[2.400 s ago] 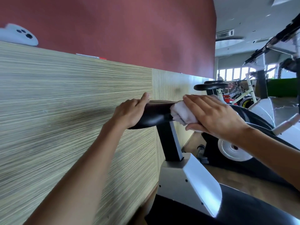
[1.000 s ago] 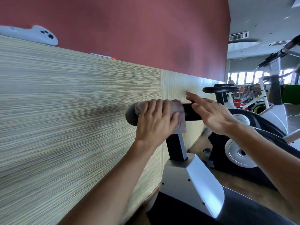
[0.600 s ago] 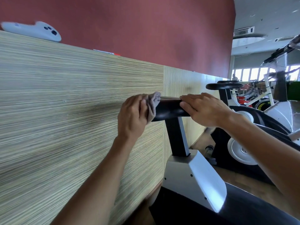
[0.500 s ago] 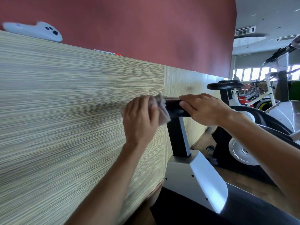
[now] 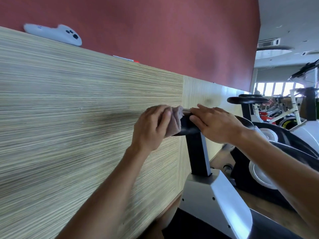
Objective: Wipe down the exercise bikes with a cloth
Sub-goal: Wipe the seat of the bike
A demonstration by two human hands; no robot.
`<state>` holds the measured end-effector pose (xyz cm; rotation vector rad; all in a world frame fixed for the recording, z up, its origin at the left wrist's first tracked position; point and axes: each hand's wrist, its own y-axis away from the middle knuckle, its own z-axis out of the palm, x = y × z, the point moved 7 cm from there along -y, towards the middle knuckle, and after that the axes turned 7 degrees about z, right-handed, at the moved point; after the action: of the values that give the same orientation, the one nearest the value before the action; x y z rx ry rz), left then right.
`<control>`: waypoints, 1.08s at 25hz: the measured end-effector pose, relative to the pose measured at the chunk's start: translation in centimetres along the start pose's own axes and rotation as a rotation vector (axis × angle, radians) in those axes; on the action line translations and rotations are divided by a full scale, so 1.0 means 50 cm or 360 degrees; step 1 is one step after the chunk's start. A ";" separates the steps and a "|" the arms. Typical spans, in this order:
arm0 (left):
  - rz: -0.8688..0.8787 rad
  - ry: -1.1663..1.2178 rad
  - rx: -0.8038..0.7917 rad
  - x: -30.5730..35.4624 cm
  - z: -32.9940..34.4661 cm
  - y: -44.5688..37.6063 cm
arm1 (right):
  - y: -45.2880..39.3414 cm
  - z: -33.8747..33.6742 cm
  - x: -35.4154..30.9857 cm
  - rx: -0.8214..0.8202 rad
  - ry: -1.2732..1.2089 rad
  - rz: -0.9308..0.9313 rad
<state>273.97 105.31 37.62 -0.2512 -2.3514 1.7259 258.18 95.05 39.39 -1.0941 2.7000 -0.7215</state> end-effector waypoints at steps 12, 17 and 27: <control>0.0080 0.0340 0.0443 -0.078 0.012 0.038 | -0.042 0.042 -0.060 0.0240 -0.0039 0.0113; 0.0003 0.0659 0.0466 -0.137 0.028 0.017 | -0.043 0.035 -0.064 0.0277 -0.0044 0.0152; -0.0449 -0.0118 -0.0830 -0.135 0.077 -0.095 | -0.042 0.035 -0.071 0.0371 -0.0002 0.0171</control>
<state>279.39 98.60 40.55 0.0679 -2.6968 0.9963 262.57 95.52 38.70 -0.8878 2.5687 -0.9849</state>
